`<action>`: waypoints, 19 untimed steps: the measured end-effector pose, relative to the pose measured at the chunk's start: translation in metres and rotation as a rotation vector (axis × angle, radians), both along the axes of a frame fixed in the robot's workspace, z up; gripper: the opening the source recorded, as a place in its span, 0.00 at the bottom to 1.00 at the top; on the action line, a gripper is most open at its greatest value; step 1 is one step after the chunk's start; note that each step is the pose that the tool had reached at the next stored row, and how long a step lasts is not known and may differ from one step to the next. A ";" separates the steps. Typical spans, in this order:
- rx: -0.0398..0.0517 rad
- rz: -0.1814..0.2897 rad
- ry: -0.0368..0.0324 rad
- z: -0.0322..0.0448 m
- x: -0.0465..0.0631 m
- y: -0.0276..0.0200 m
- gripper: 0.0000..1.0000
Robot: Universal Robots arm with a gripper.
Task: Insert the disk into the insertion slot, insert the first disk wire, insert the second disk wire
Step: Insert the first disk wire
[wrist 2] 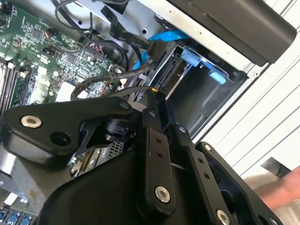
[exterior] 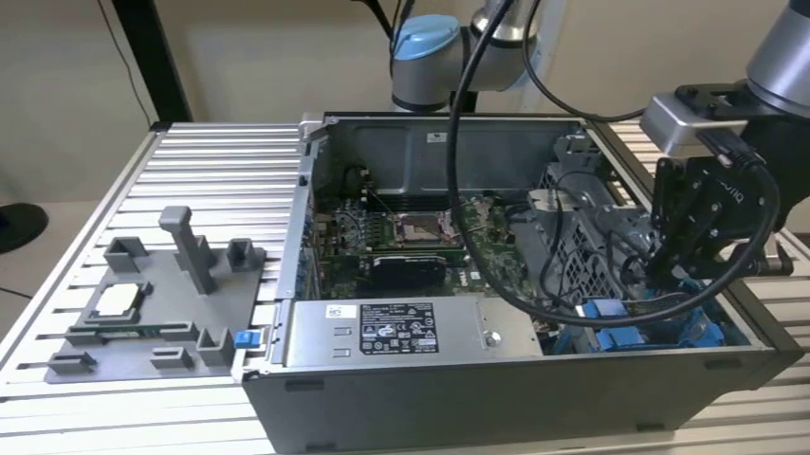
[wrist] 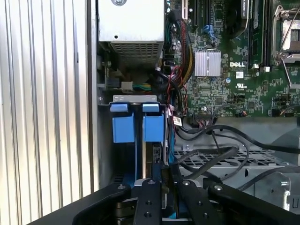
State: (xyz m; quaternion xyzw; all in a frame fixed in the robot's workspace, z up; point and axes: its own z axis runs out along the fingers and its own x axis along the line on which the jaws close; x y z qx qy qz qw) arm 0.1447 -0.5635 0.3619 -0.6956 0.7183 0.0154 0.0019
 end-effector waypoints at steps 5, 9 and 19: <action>0.0000 0.014 -0.0001 -0.0033 0.007 -0.0014 0.00; -0.0003 0.034 -0.0001 -0.0069 0.009 -0.0020 0.00; -0.0001 0.045 -0.0017 -0.0139 0.010 -0.0041 0.00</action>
